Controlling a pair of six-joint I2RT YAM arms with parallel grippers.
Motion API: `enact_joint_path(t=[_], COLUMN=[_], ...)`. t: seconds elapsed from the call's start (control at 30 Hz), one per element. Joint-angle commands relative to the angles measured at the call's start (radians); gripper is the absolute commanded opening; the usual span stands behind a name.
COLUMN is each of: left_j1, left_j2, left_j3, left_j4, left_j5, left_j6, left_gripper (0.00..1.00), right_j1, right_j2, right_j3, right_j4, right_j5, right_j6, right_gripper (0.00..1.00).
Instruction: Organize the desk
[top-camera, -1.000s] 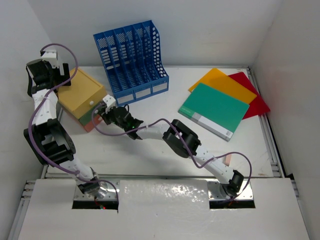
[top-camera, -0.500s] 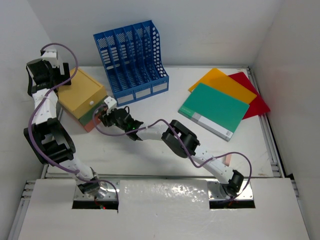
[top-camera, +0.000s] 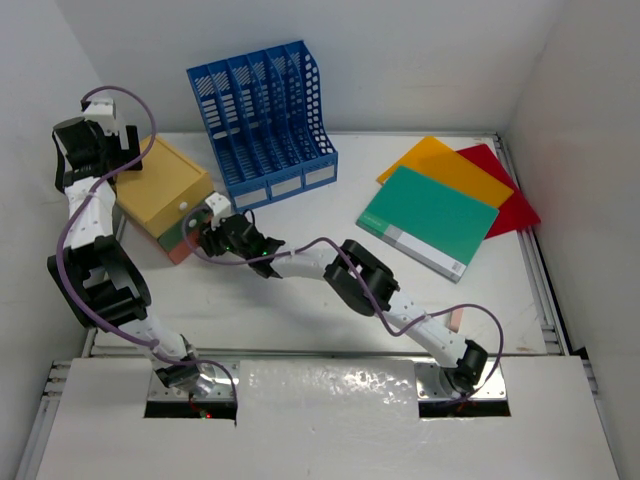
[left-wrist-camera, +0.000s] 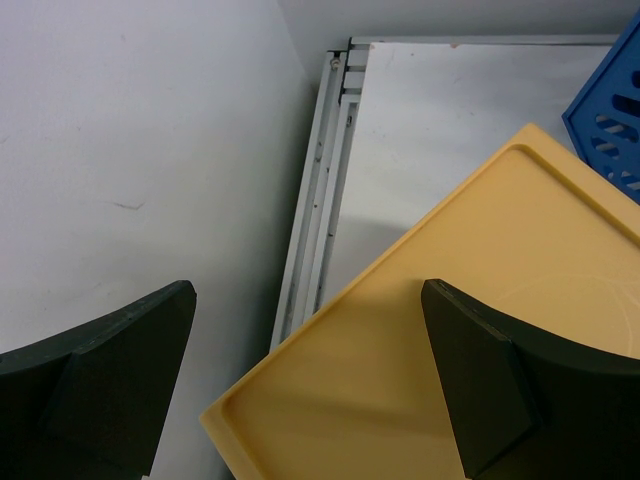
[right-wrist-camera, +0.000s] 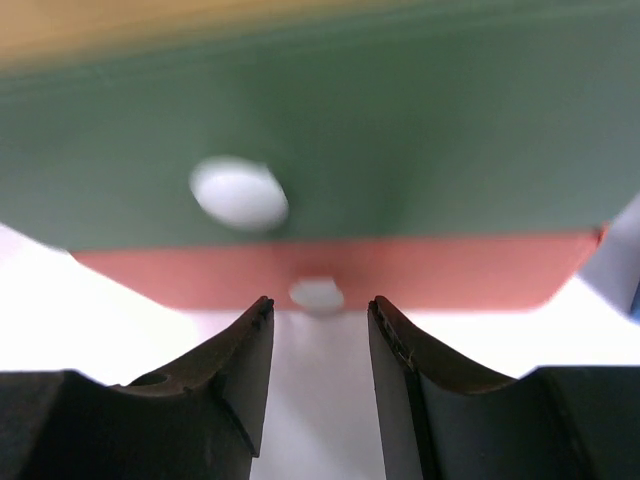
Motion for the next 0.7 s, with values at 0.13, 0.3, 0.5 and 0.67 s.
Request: enact_joint_path(t=[0.13, 0.3, 0.5, 0.67], left_j1=[-0.011, -0.011, -0.011, -0.011], left_j2=[0.059, 0.059, 0.099, 0.168], left_j3=[-0.022, -0.019, 0.060, 0.220], left_j4=[-0.158, -0.167, -0.229, -0.307], left_j5=[-0.012, 0.000, 0.011, 0.048], left_j6=[0.037, 0.044, -0.015, -0.103], left_gripper=[0.97, 0.97, 0.97, 0.96], right_j1=[0.006, 0.006, 0.006, 0.006], right_j2=[0.051, 0.040, -0.063, -0.161], right_j3=[0.158, 0.114, -0.059, -0.217], right_j4=[0.007, 0.031, 0.139, 0.234], right_j5=[0.002, 0.016, 0.037, -0.006], right_j6=[0.025, 0.057, 0.053, 0.051], right_gripper=[0.42, 0.40, 0.40, 0.40])
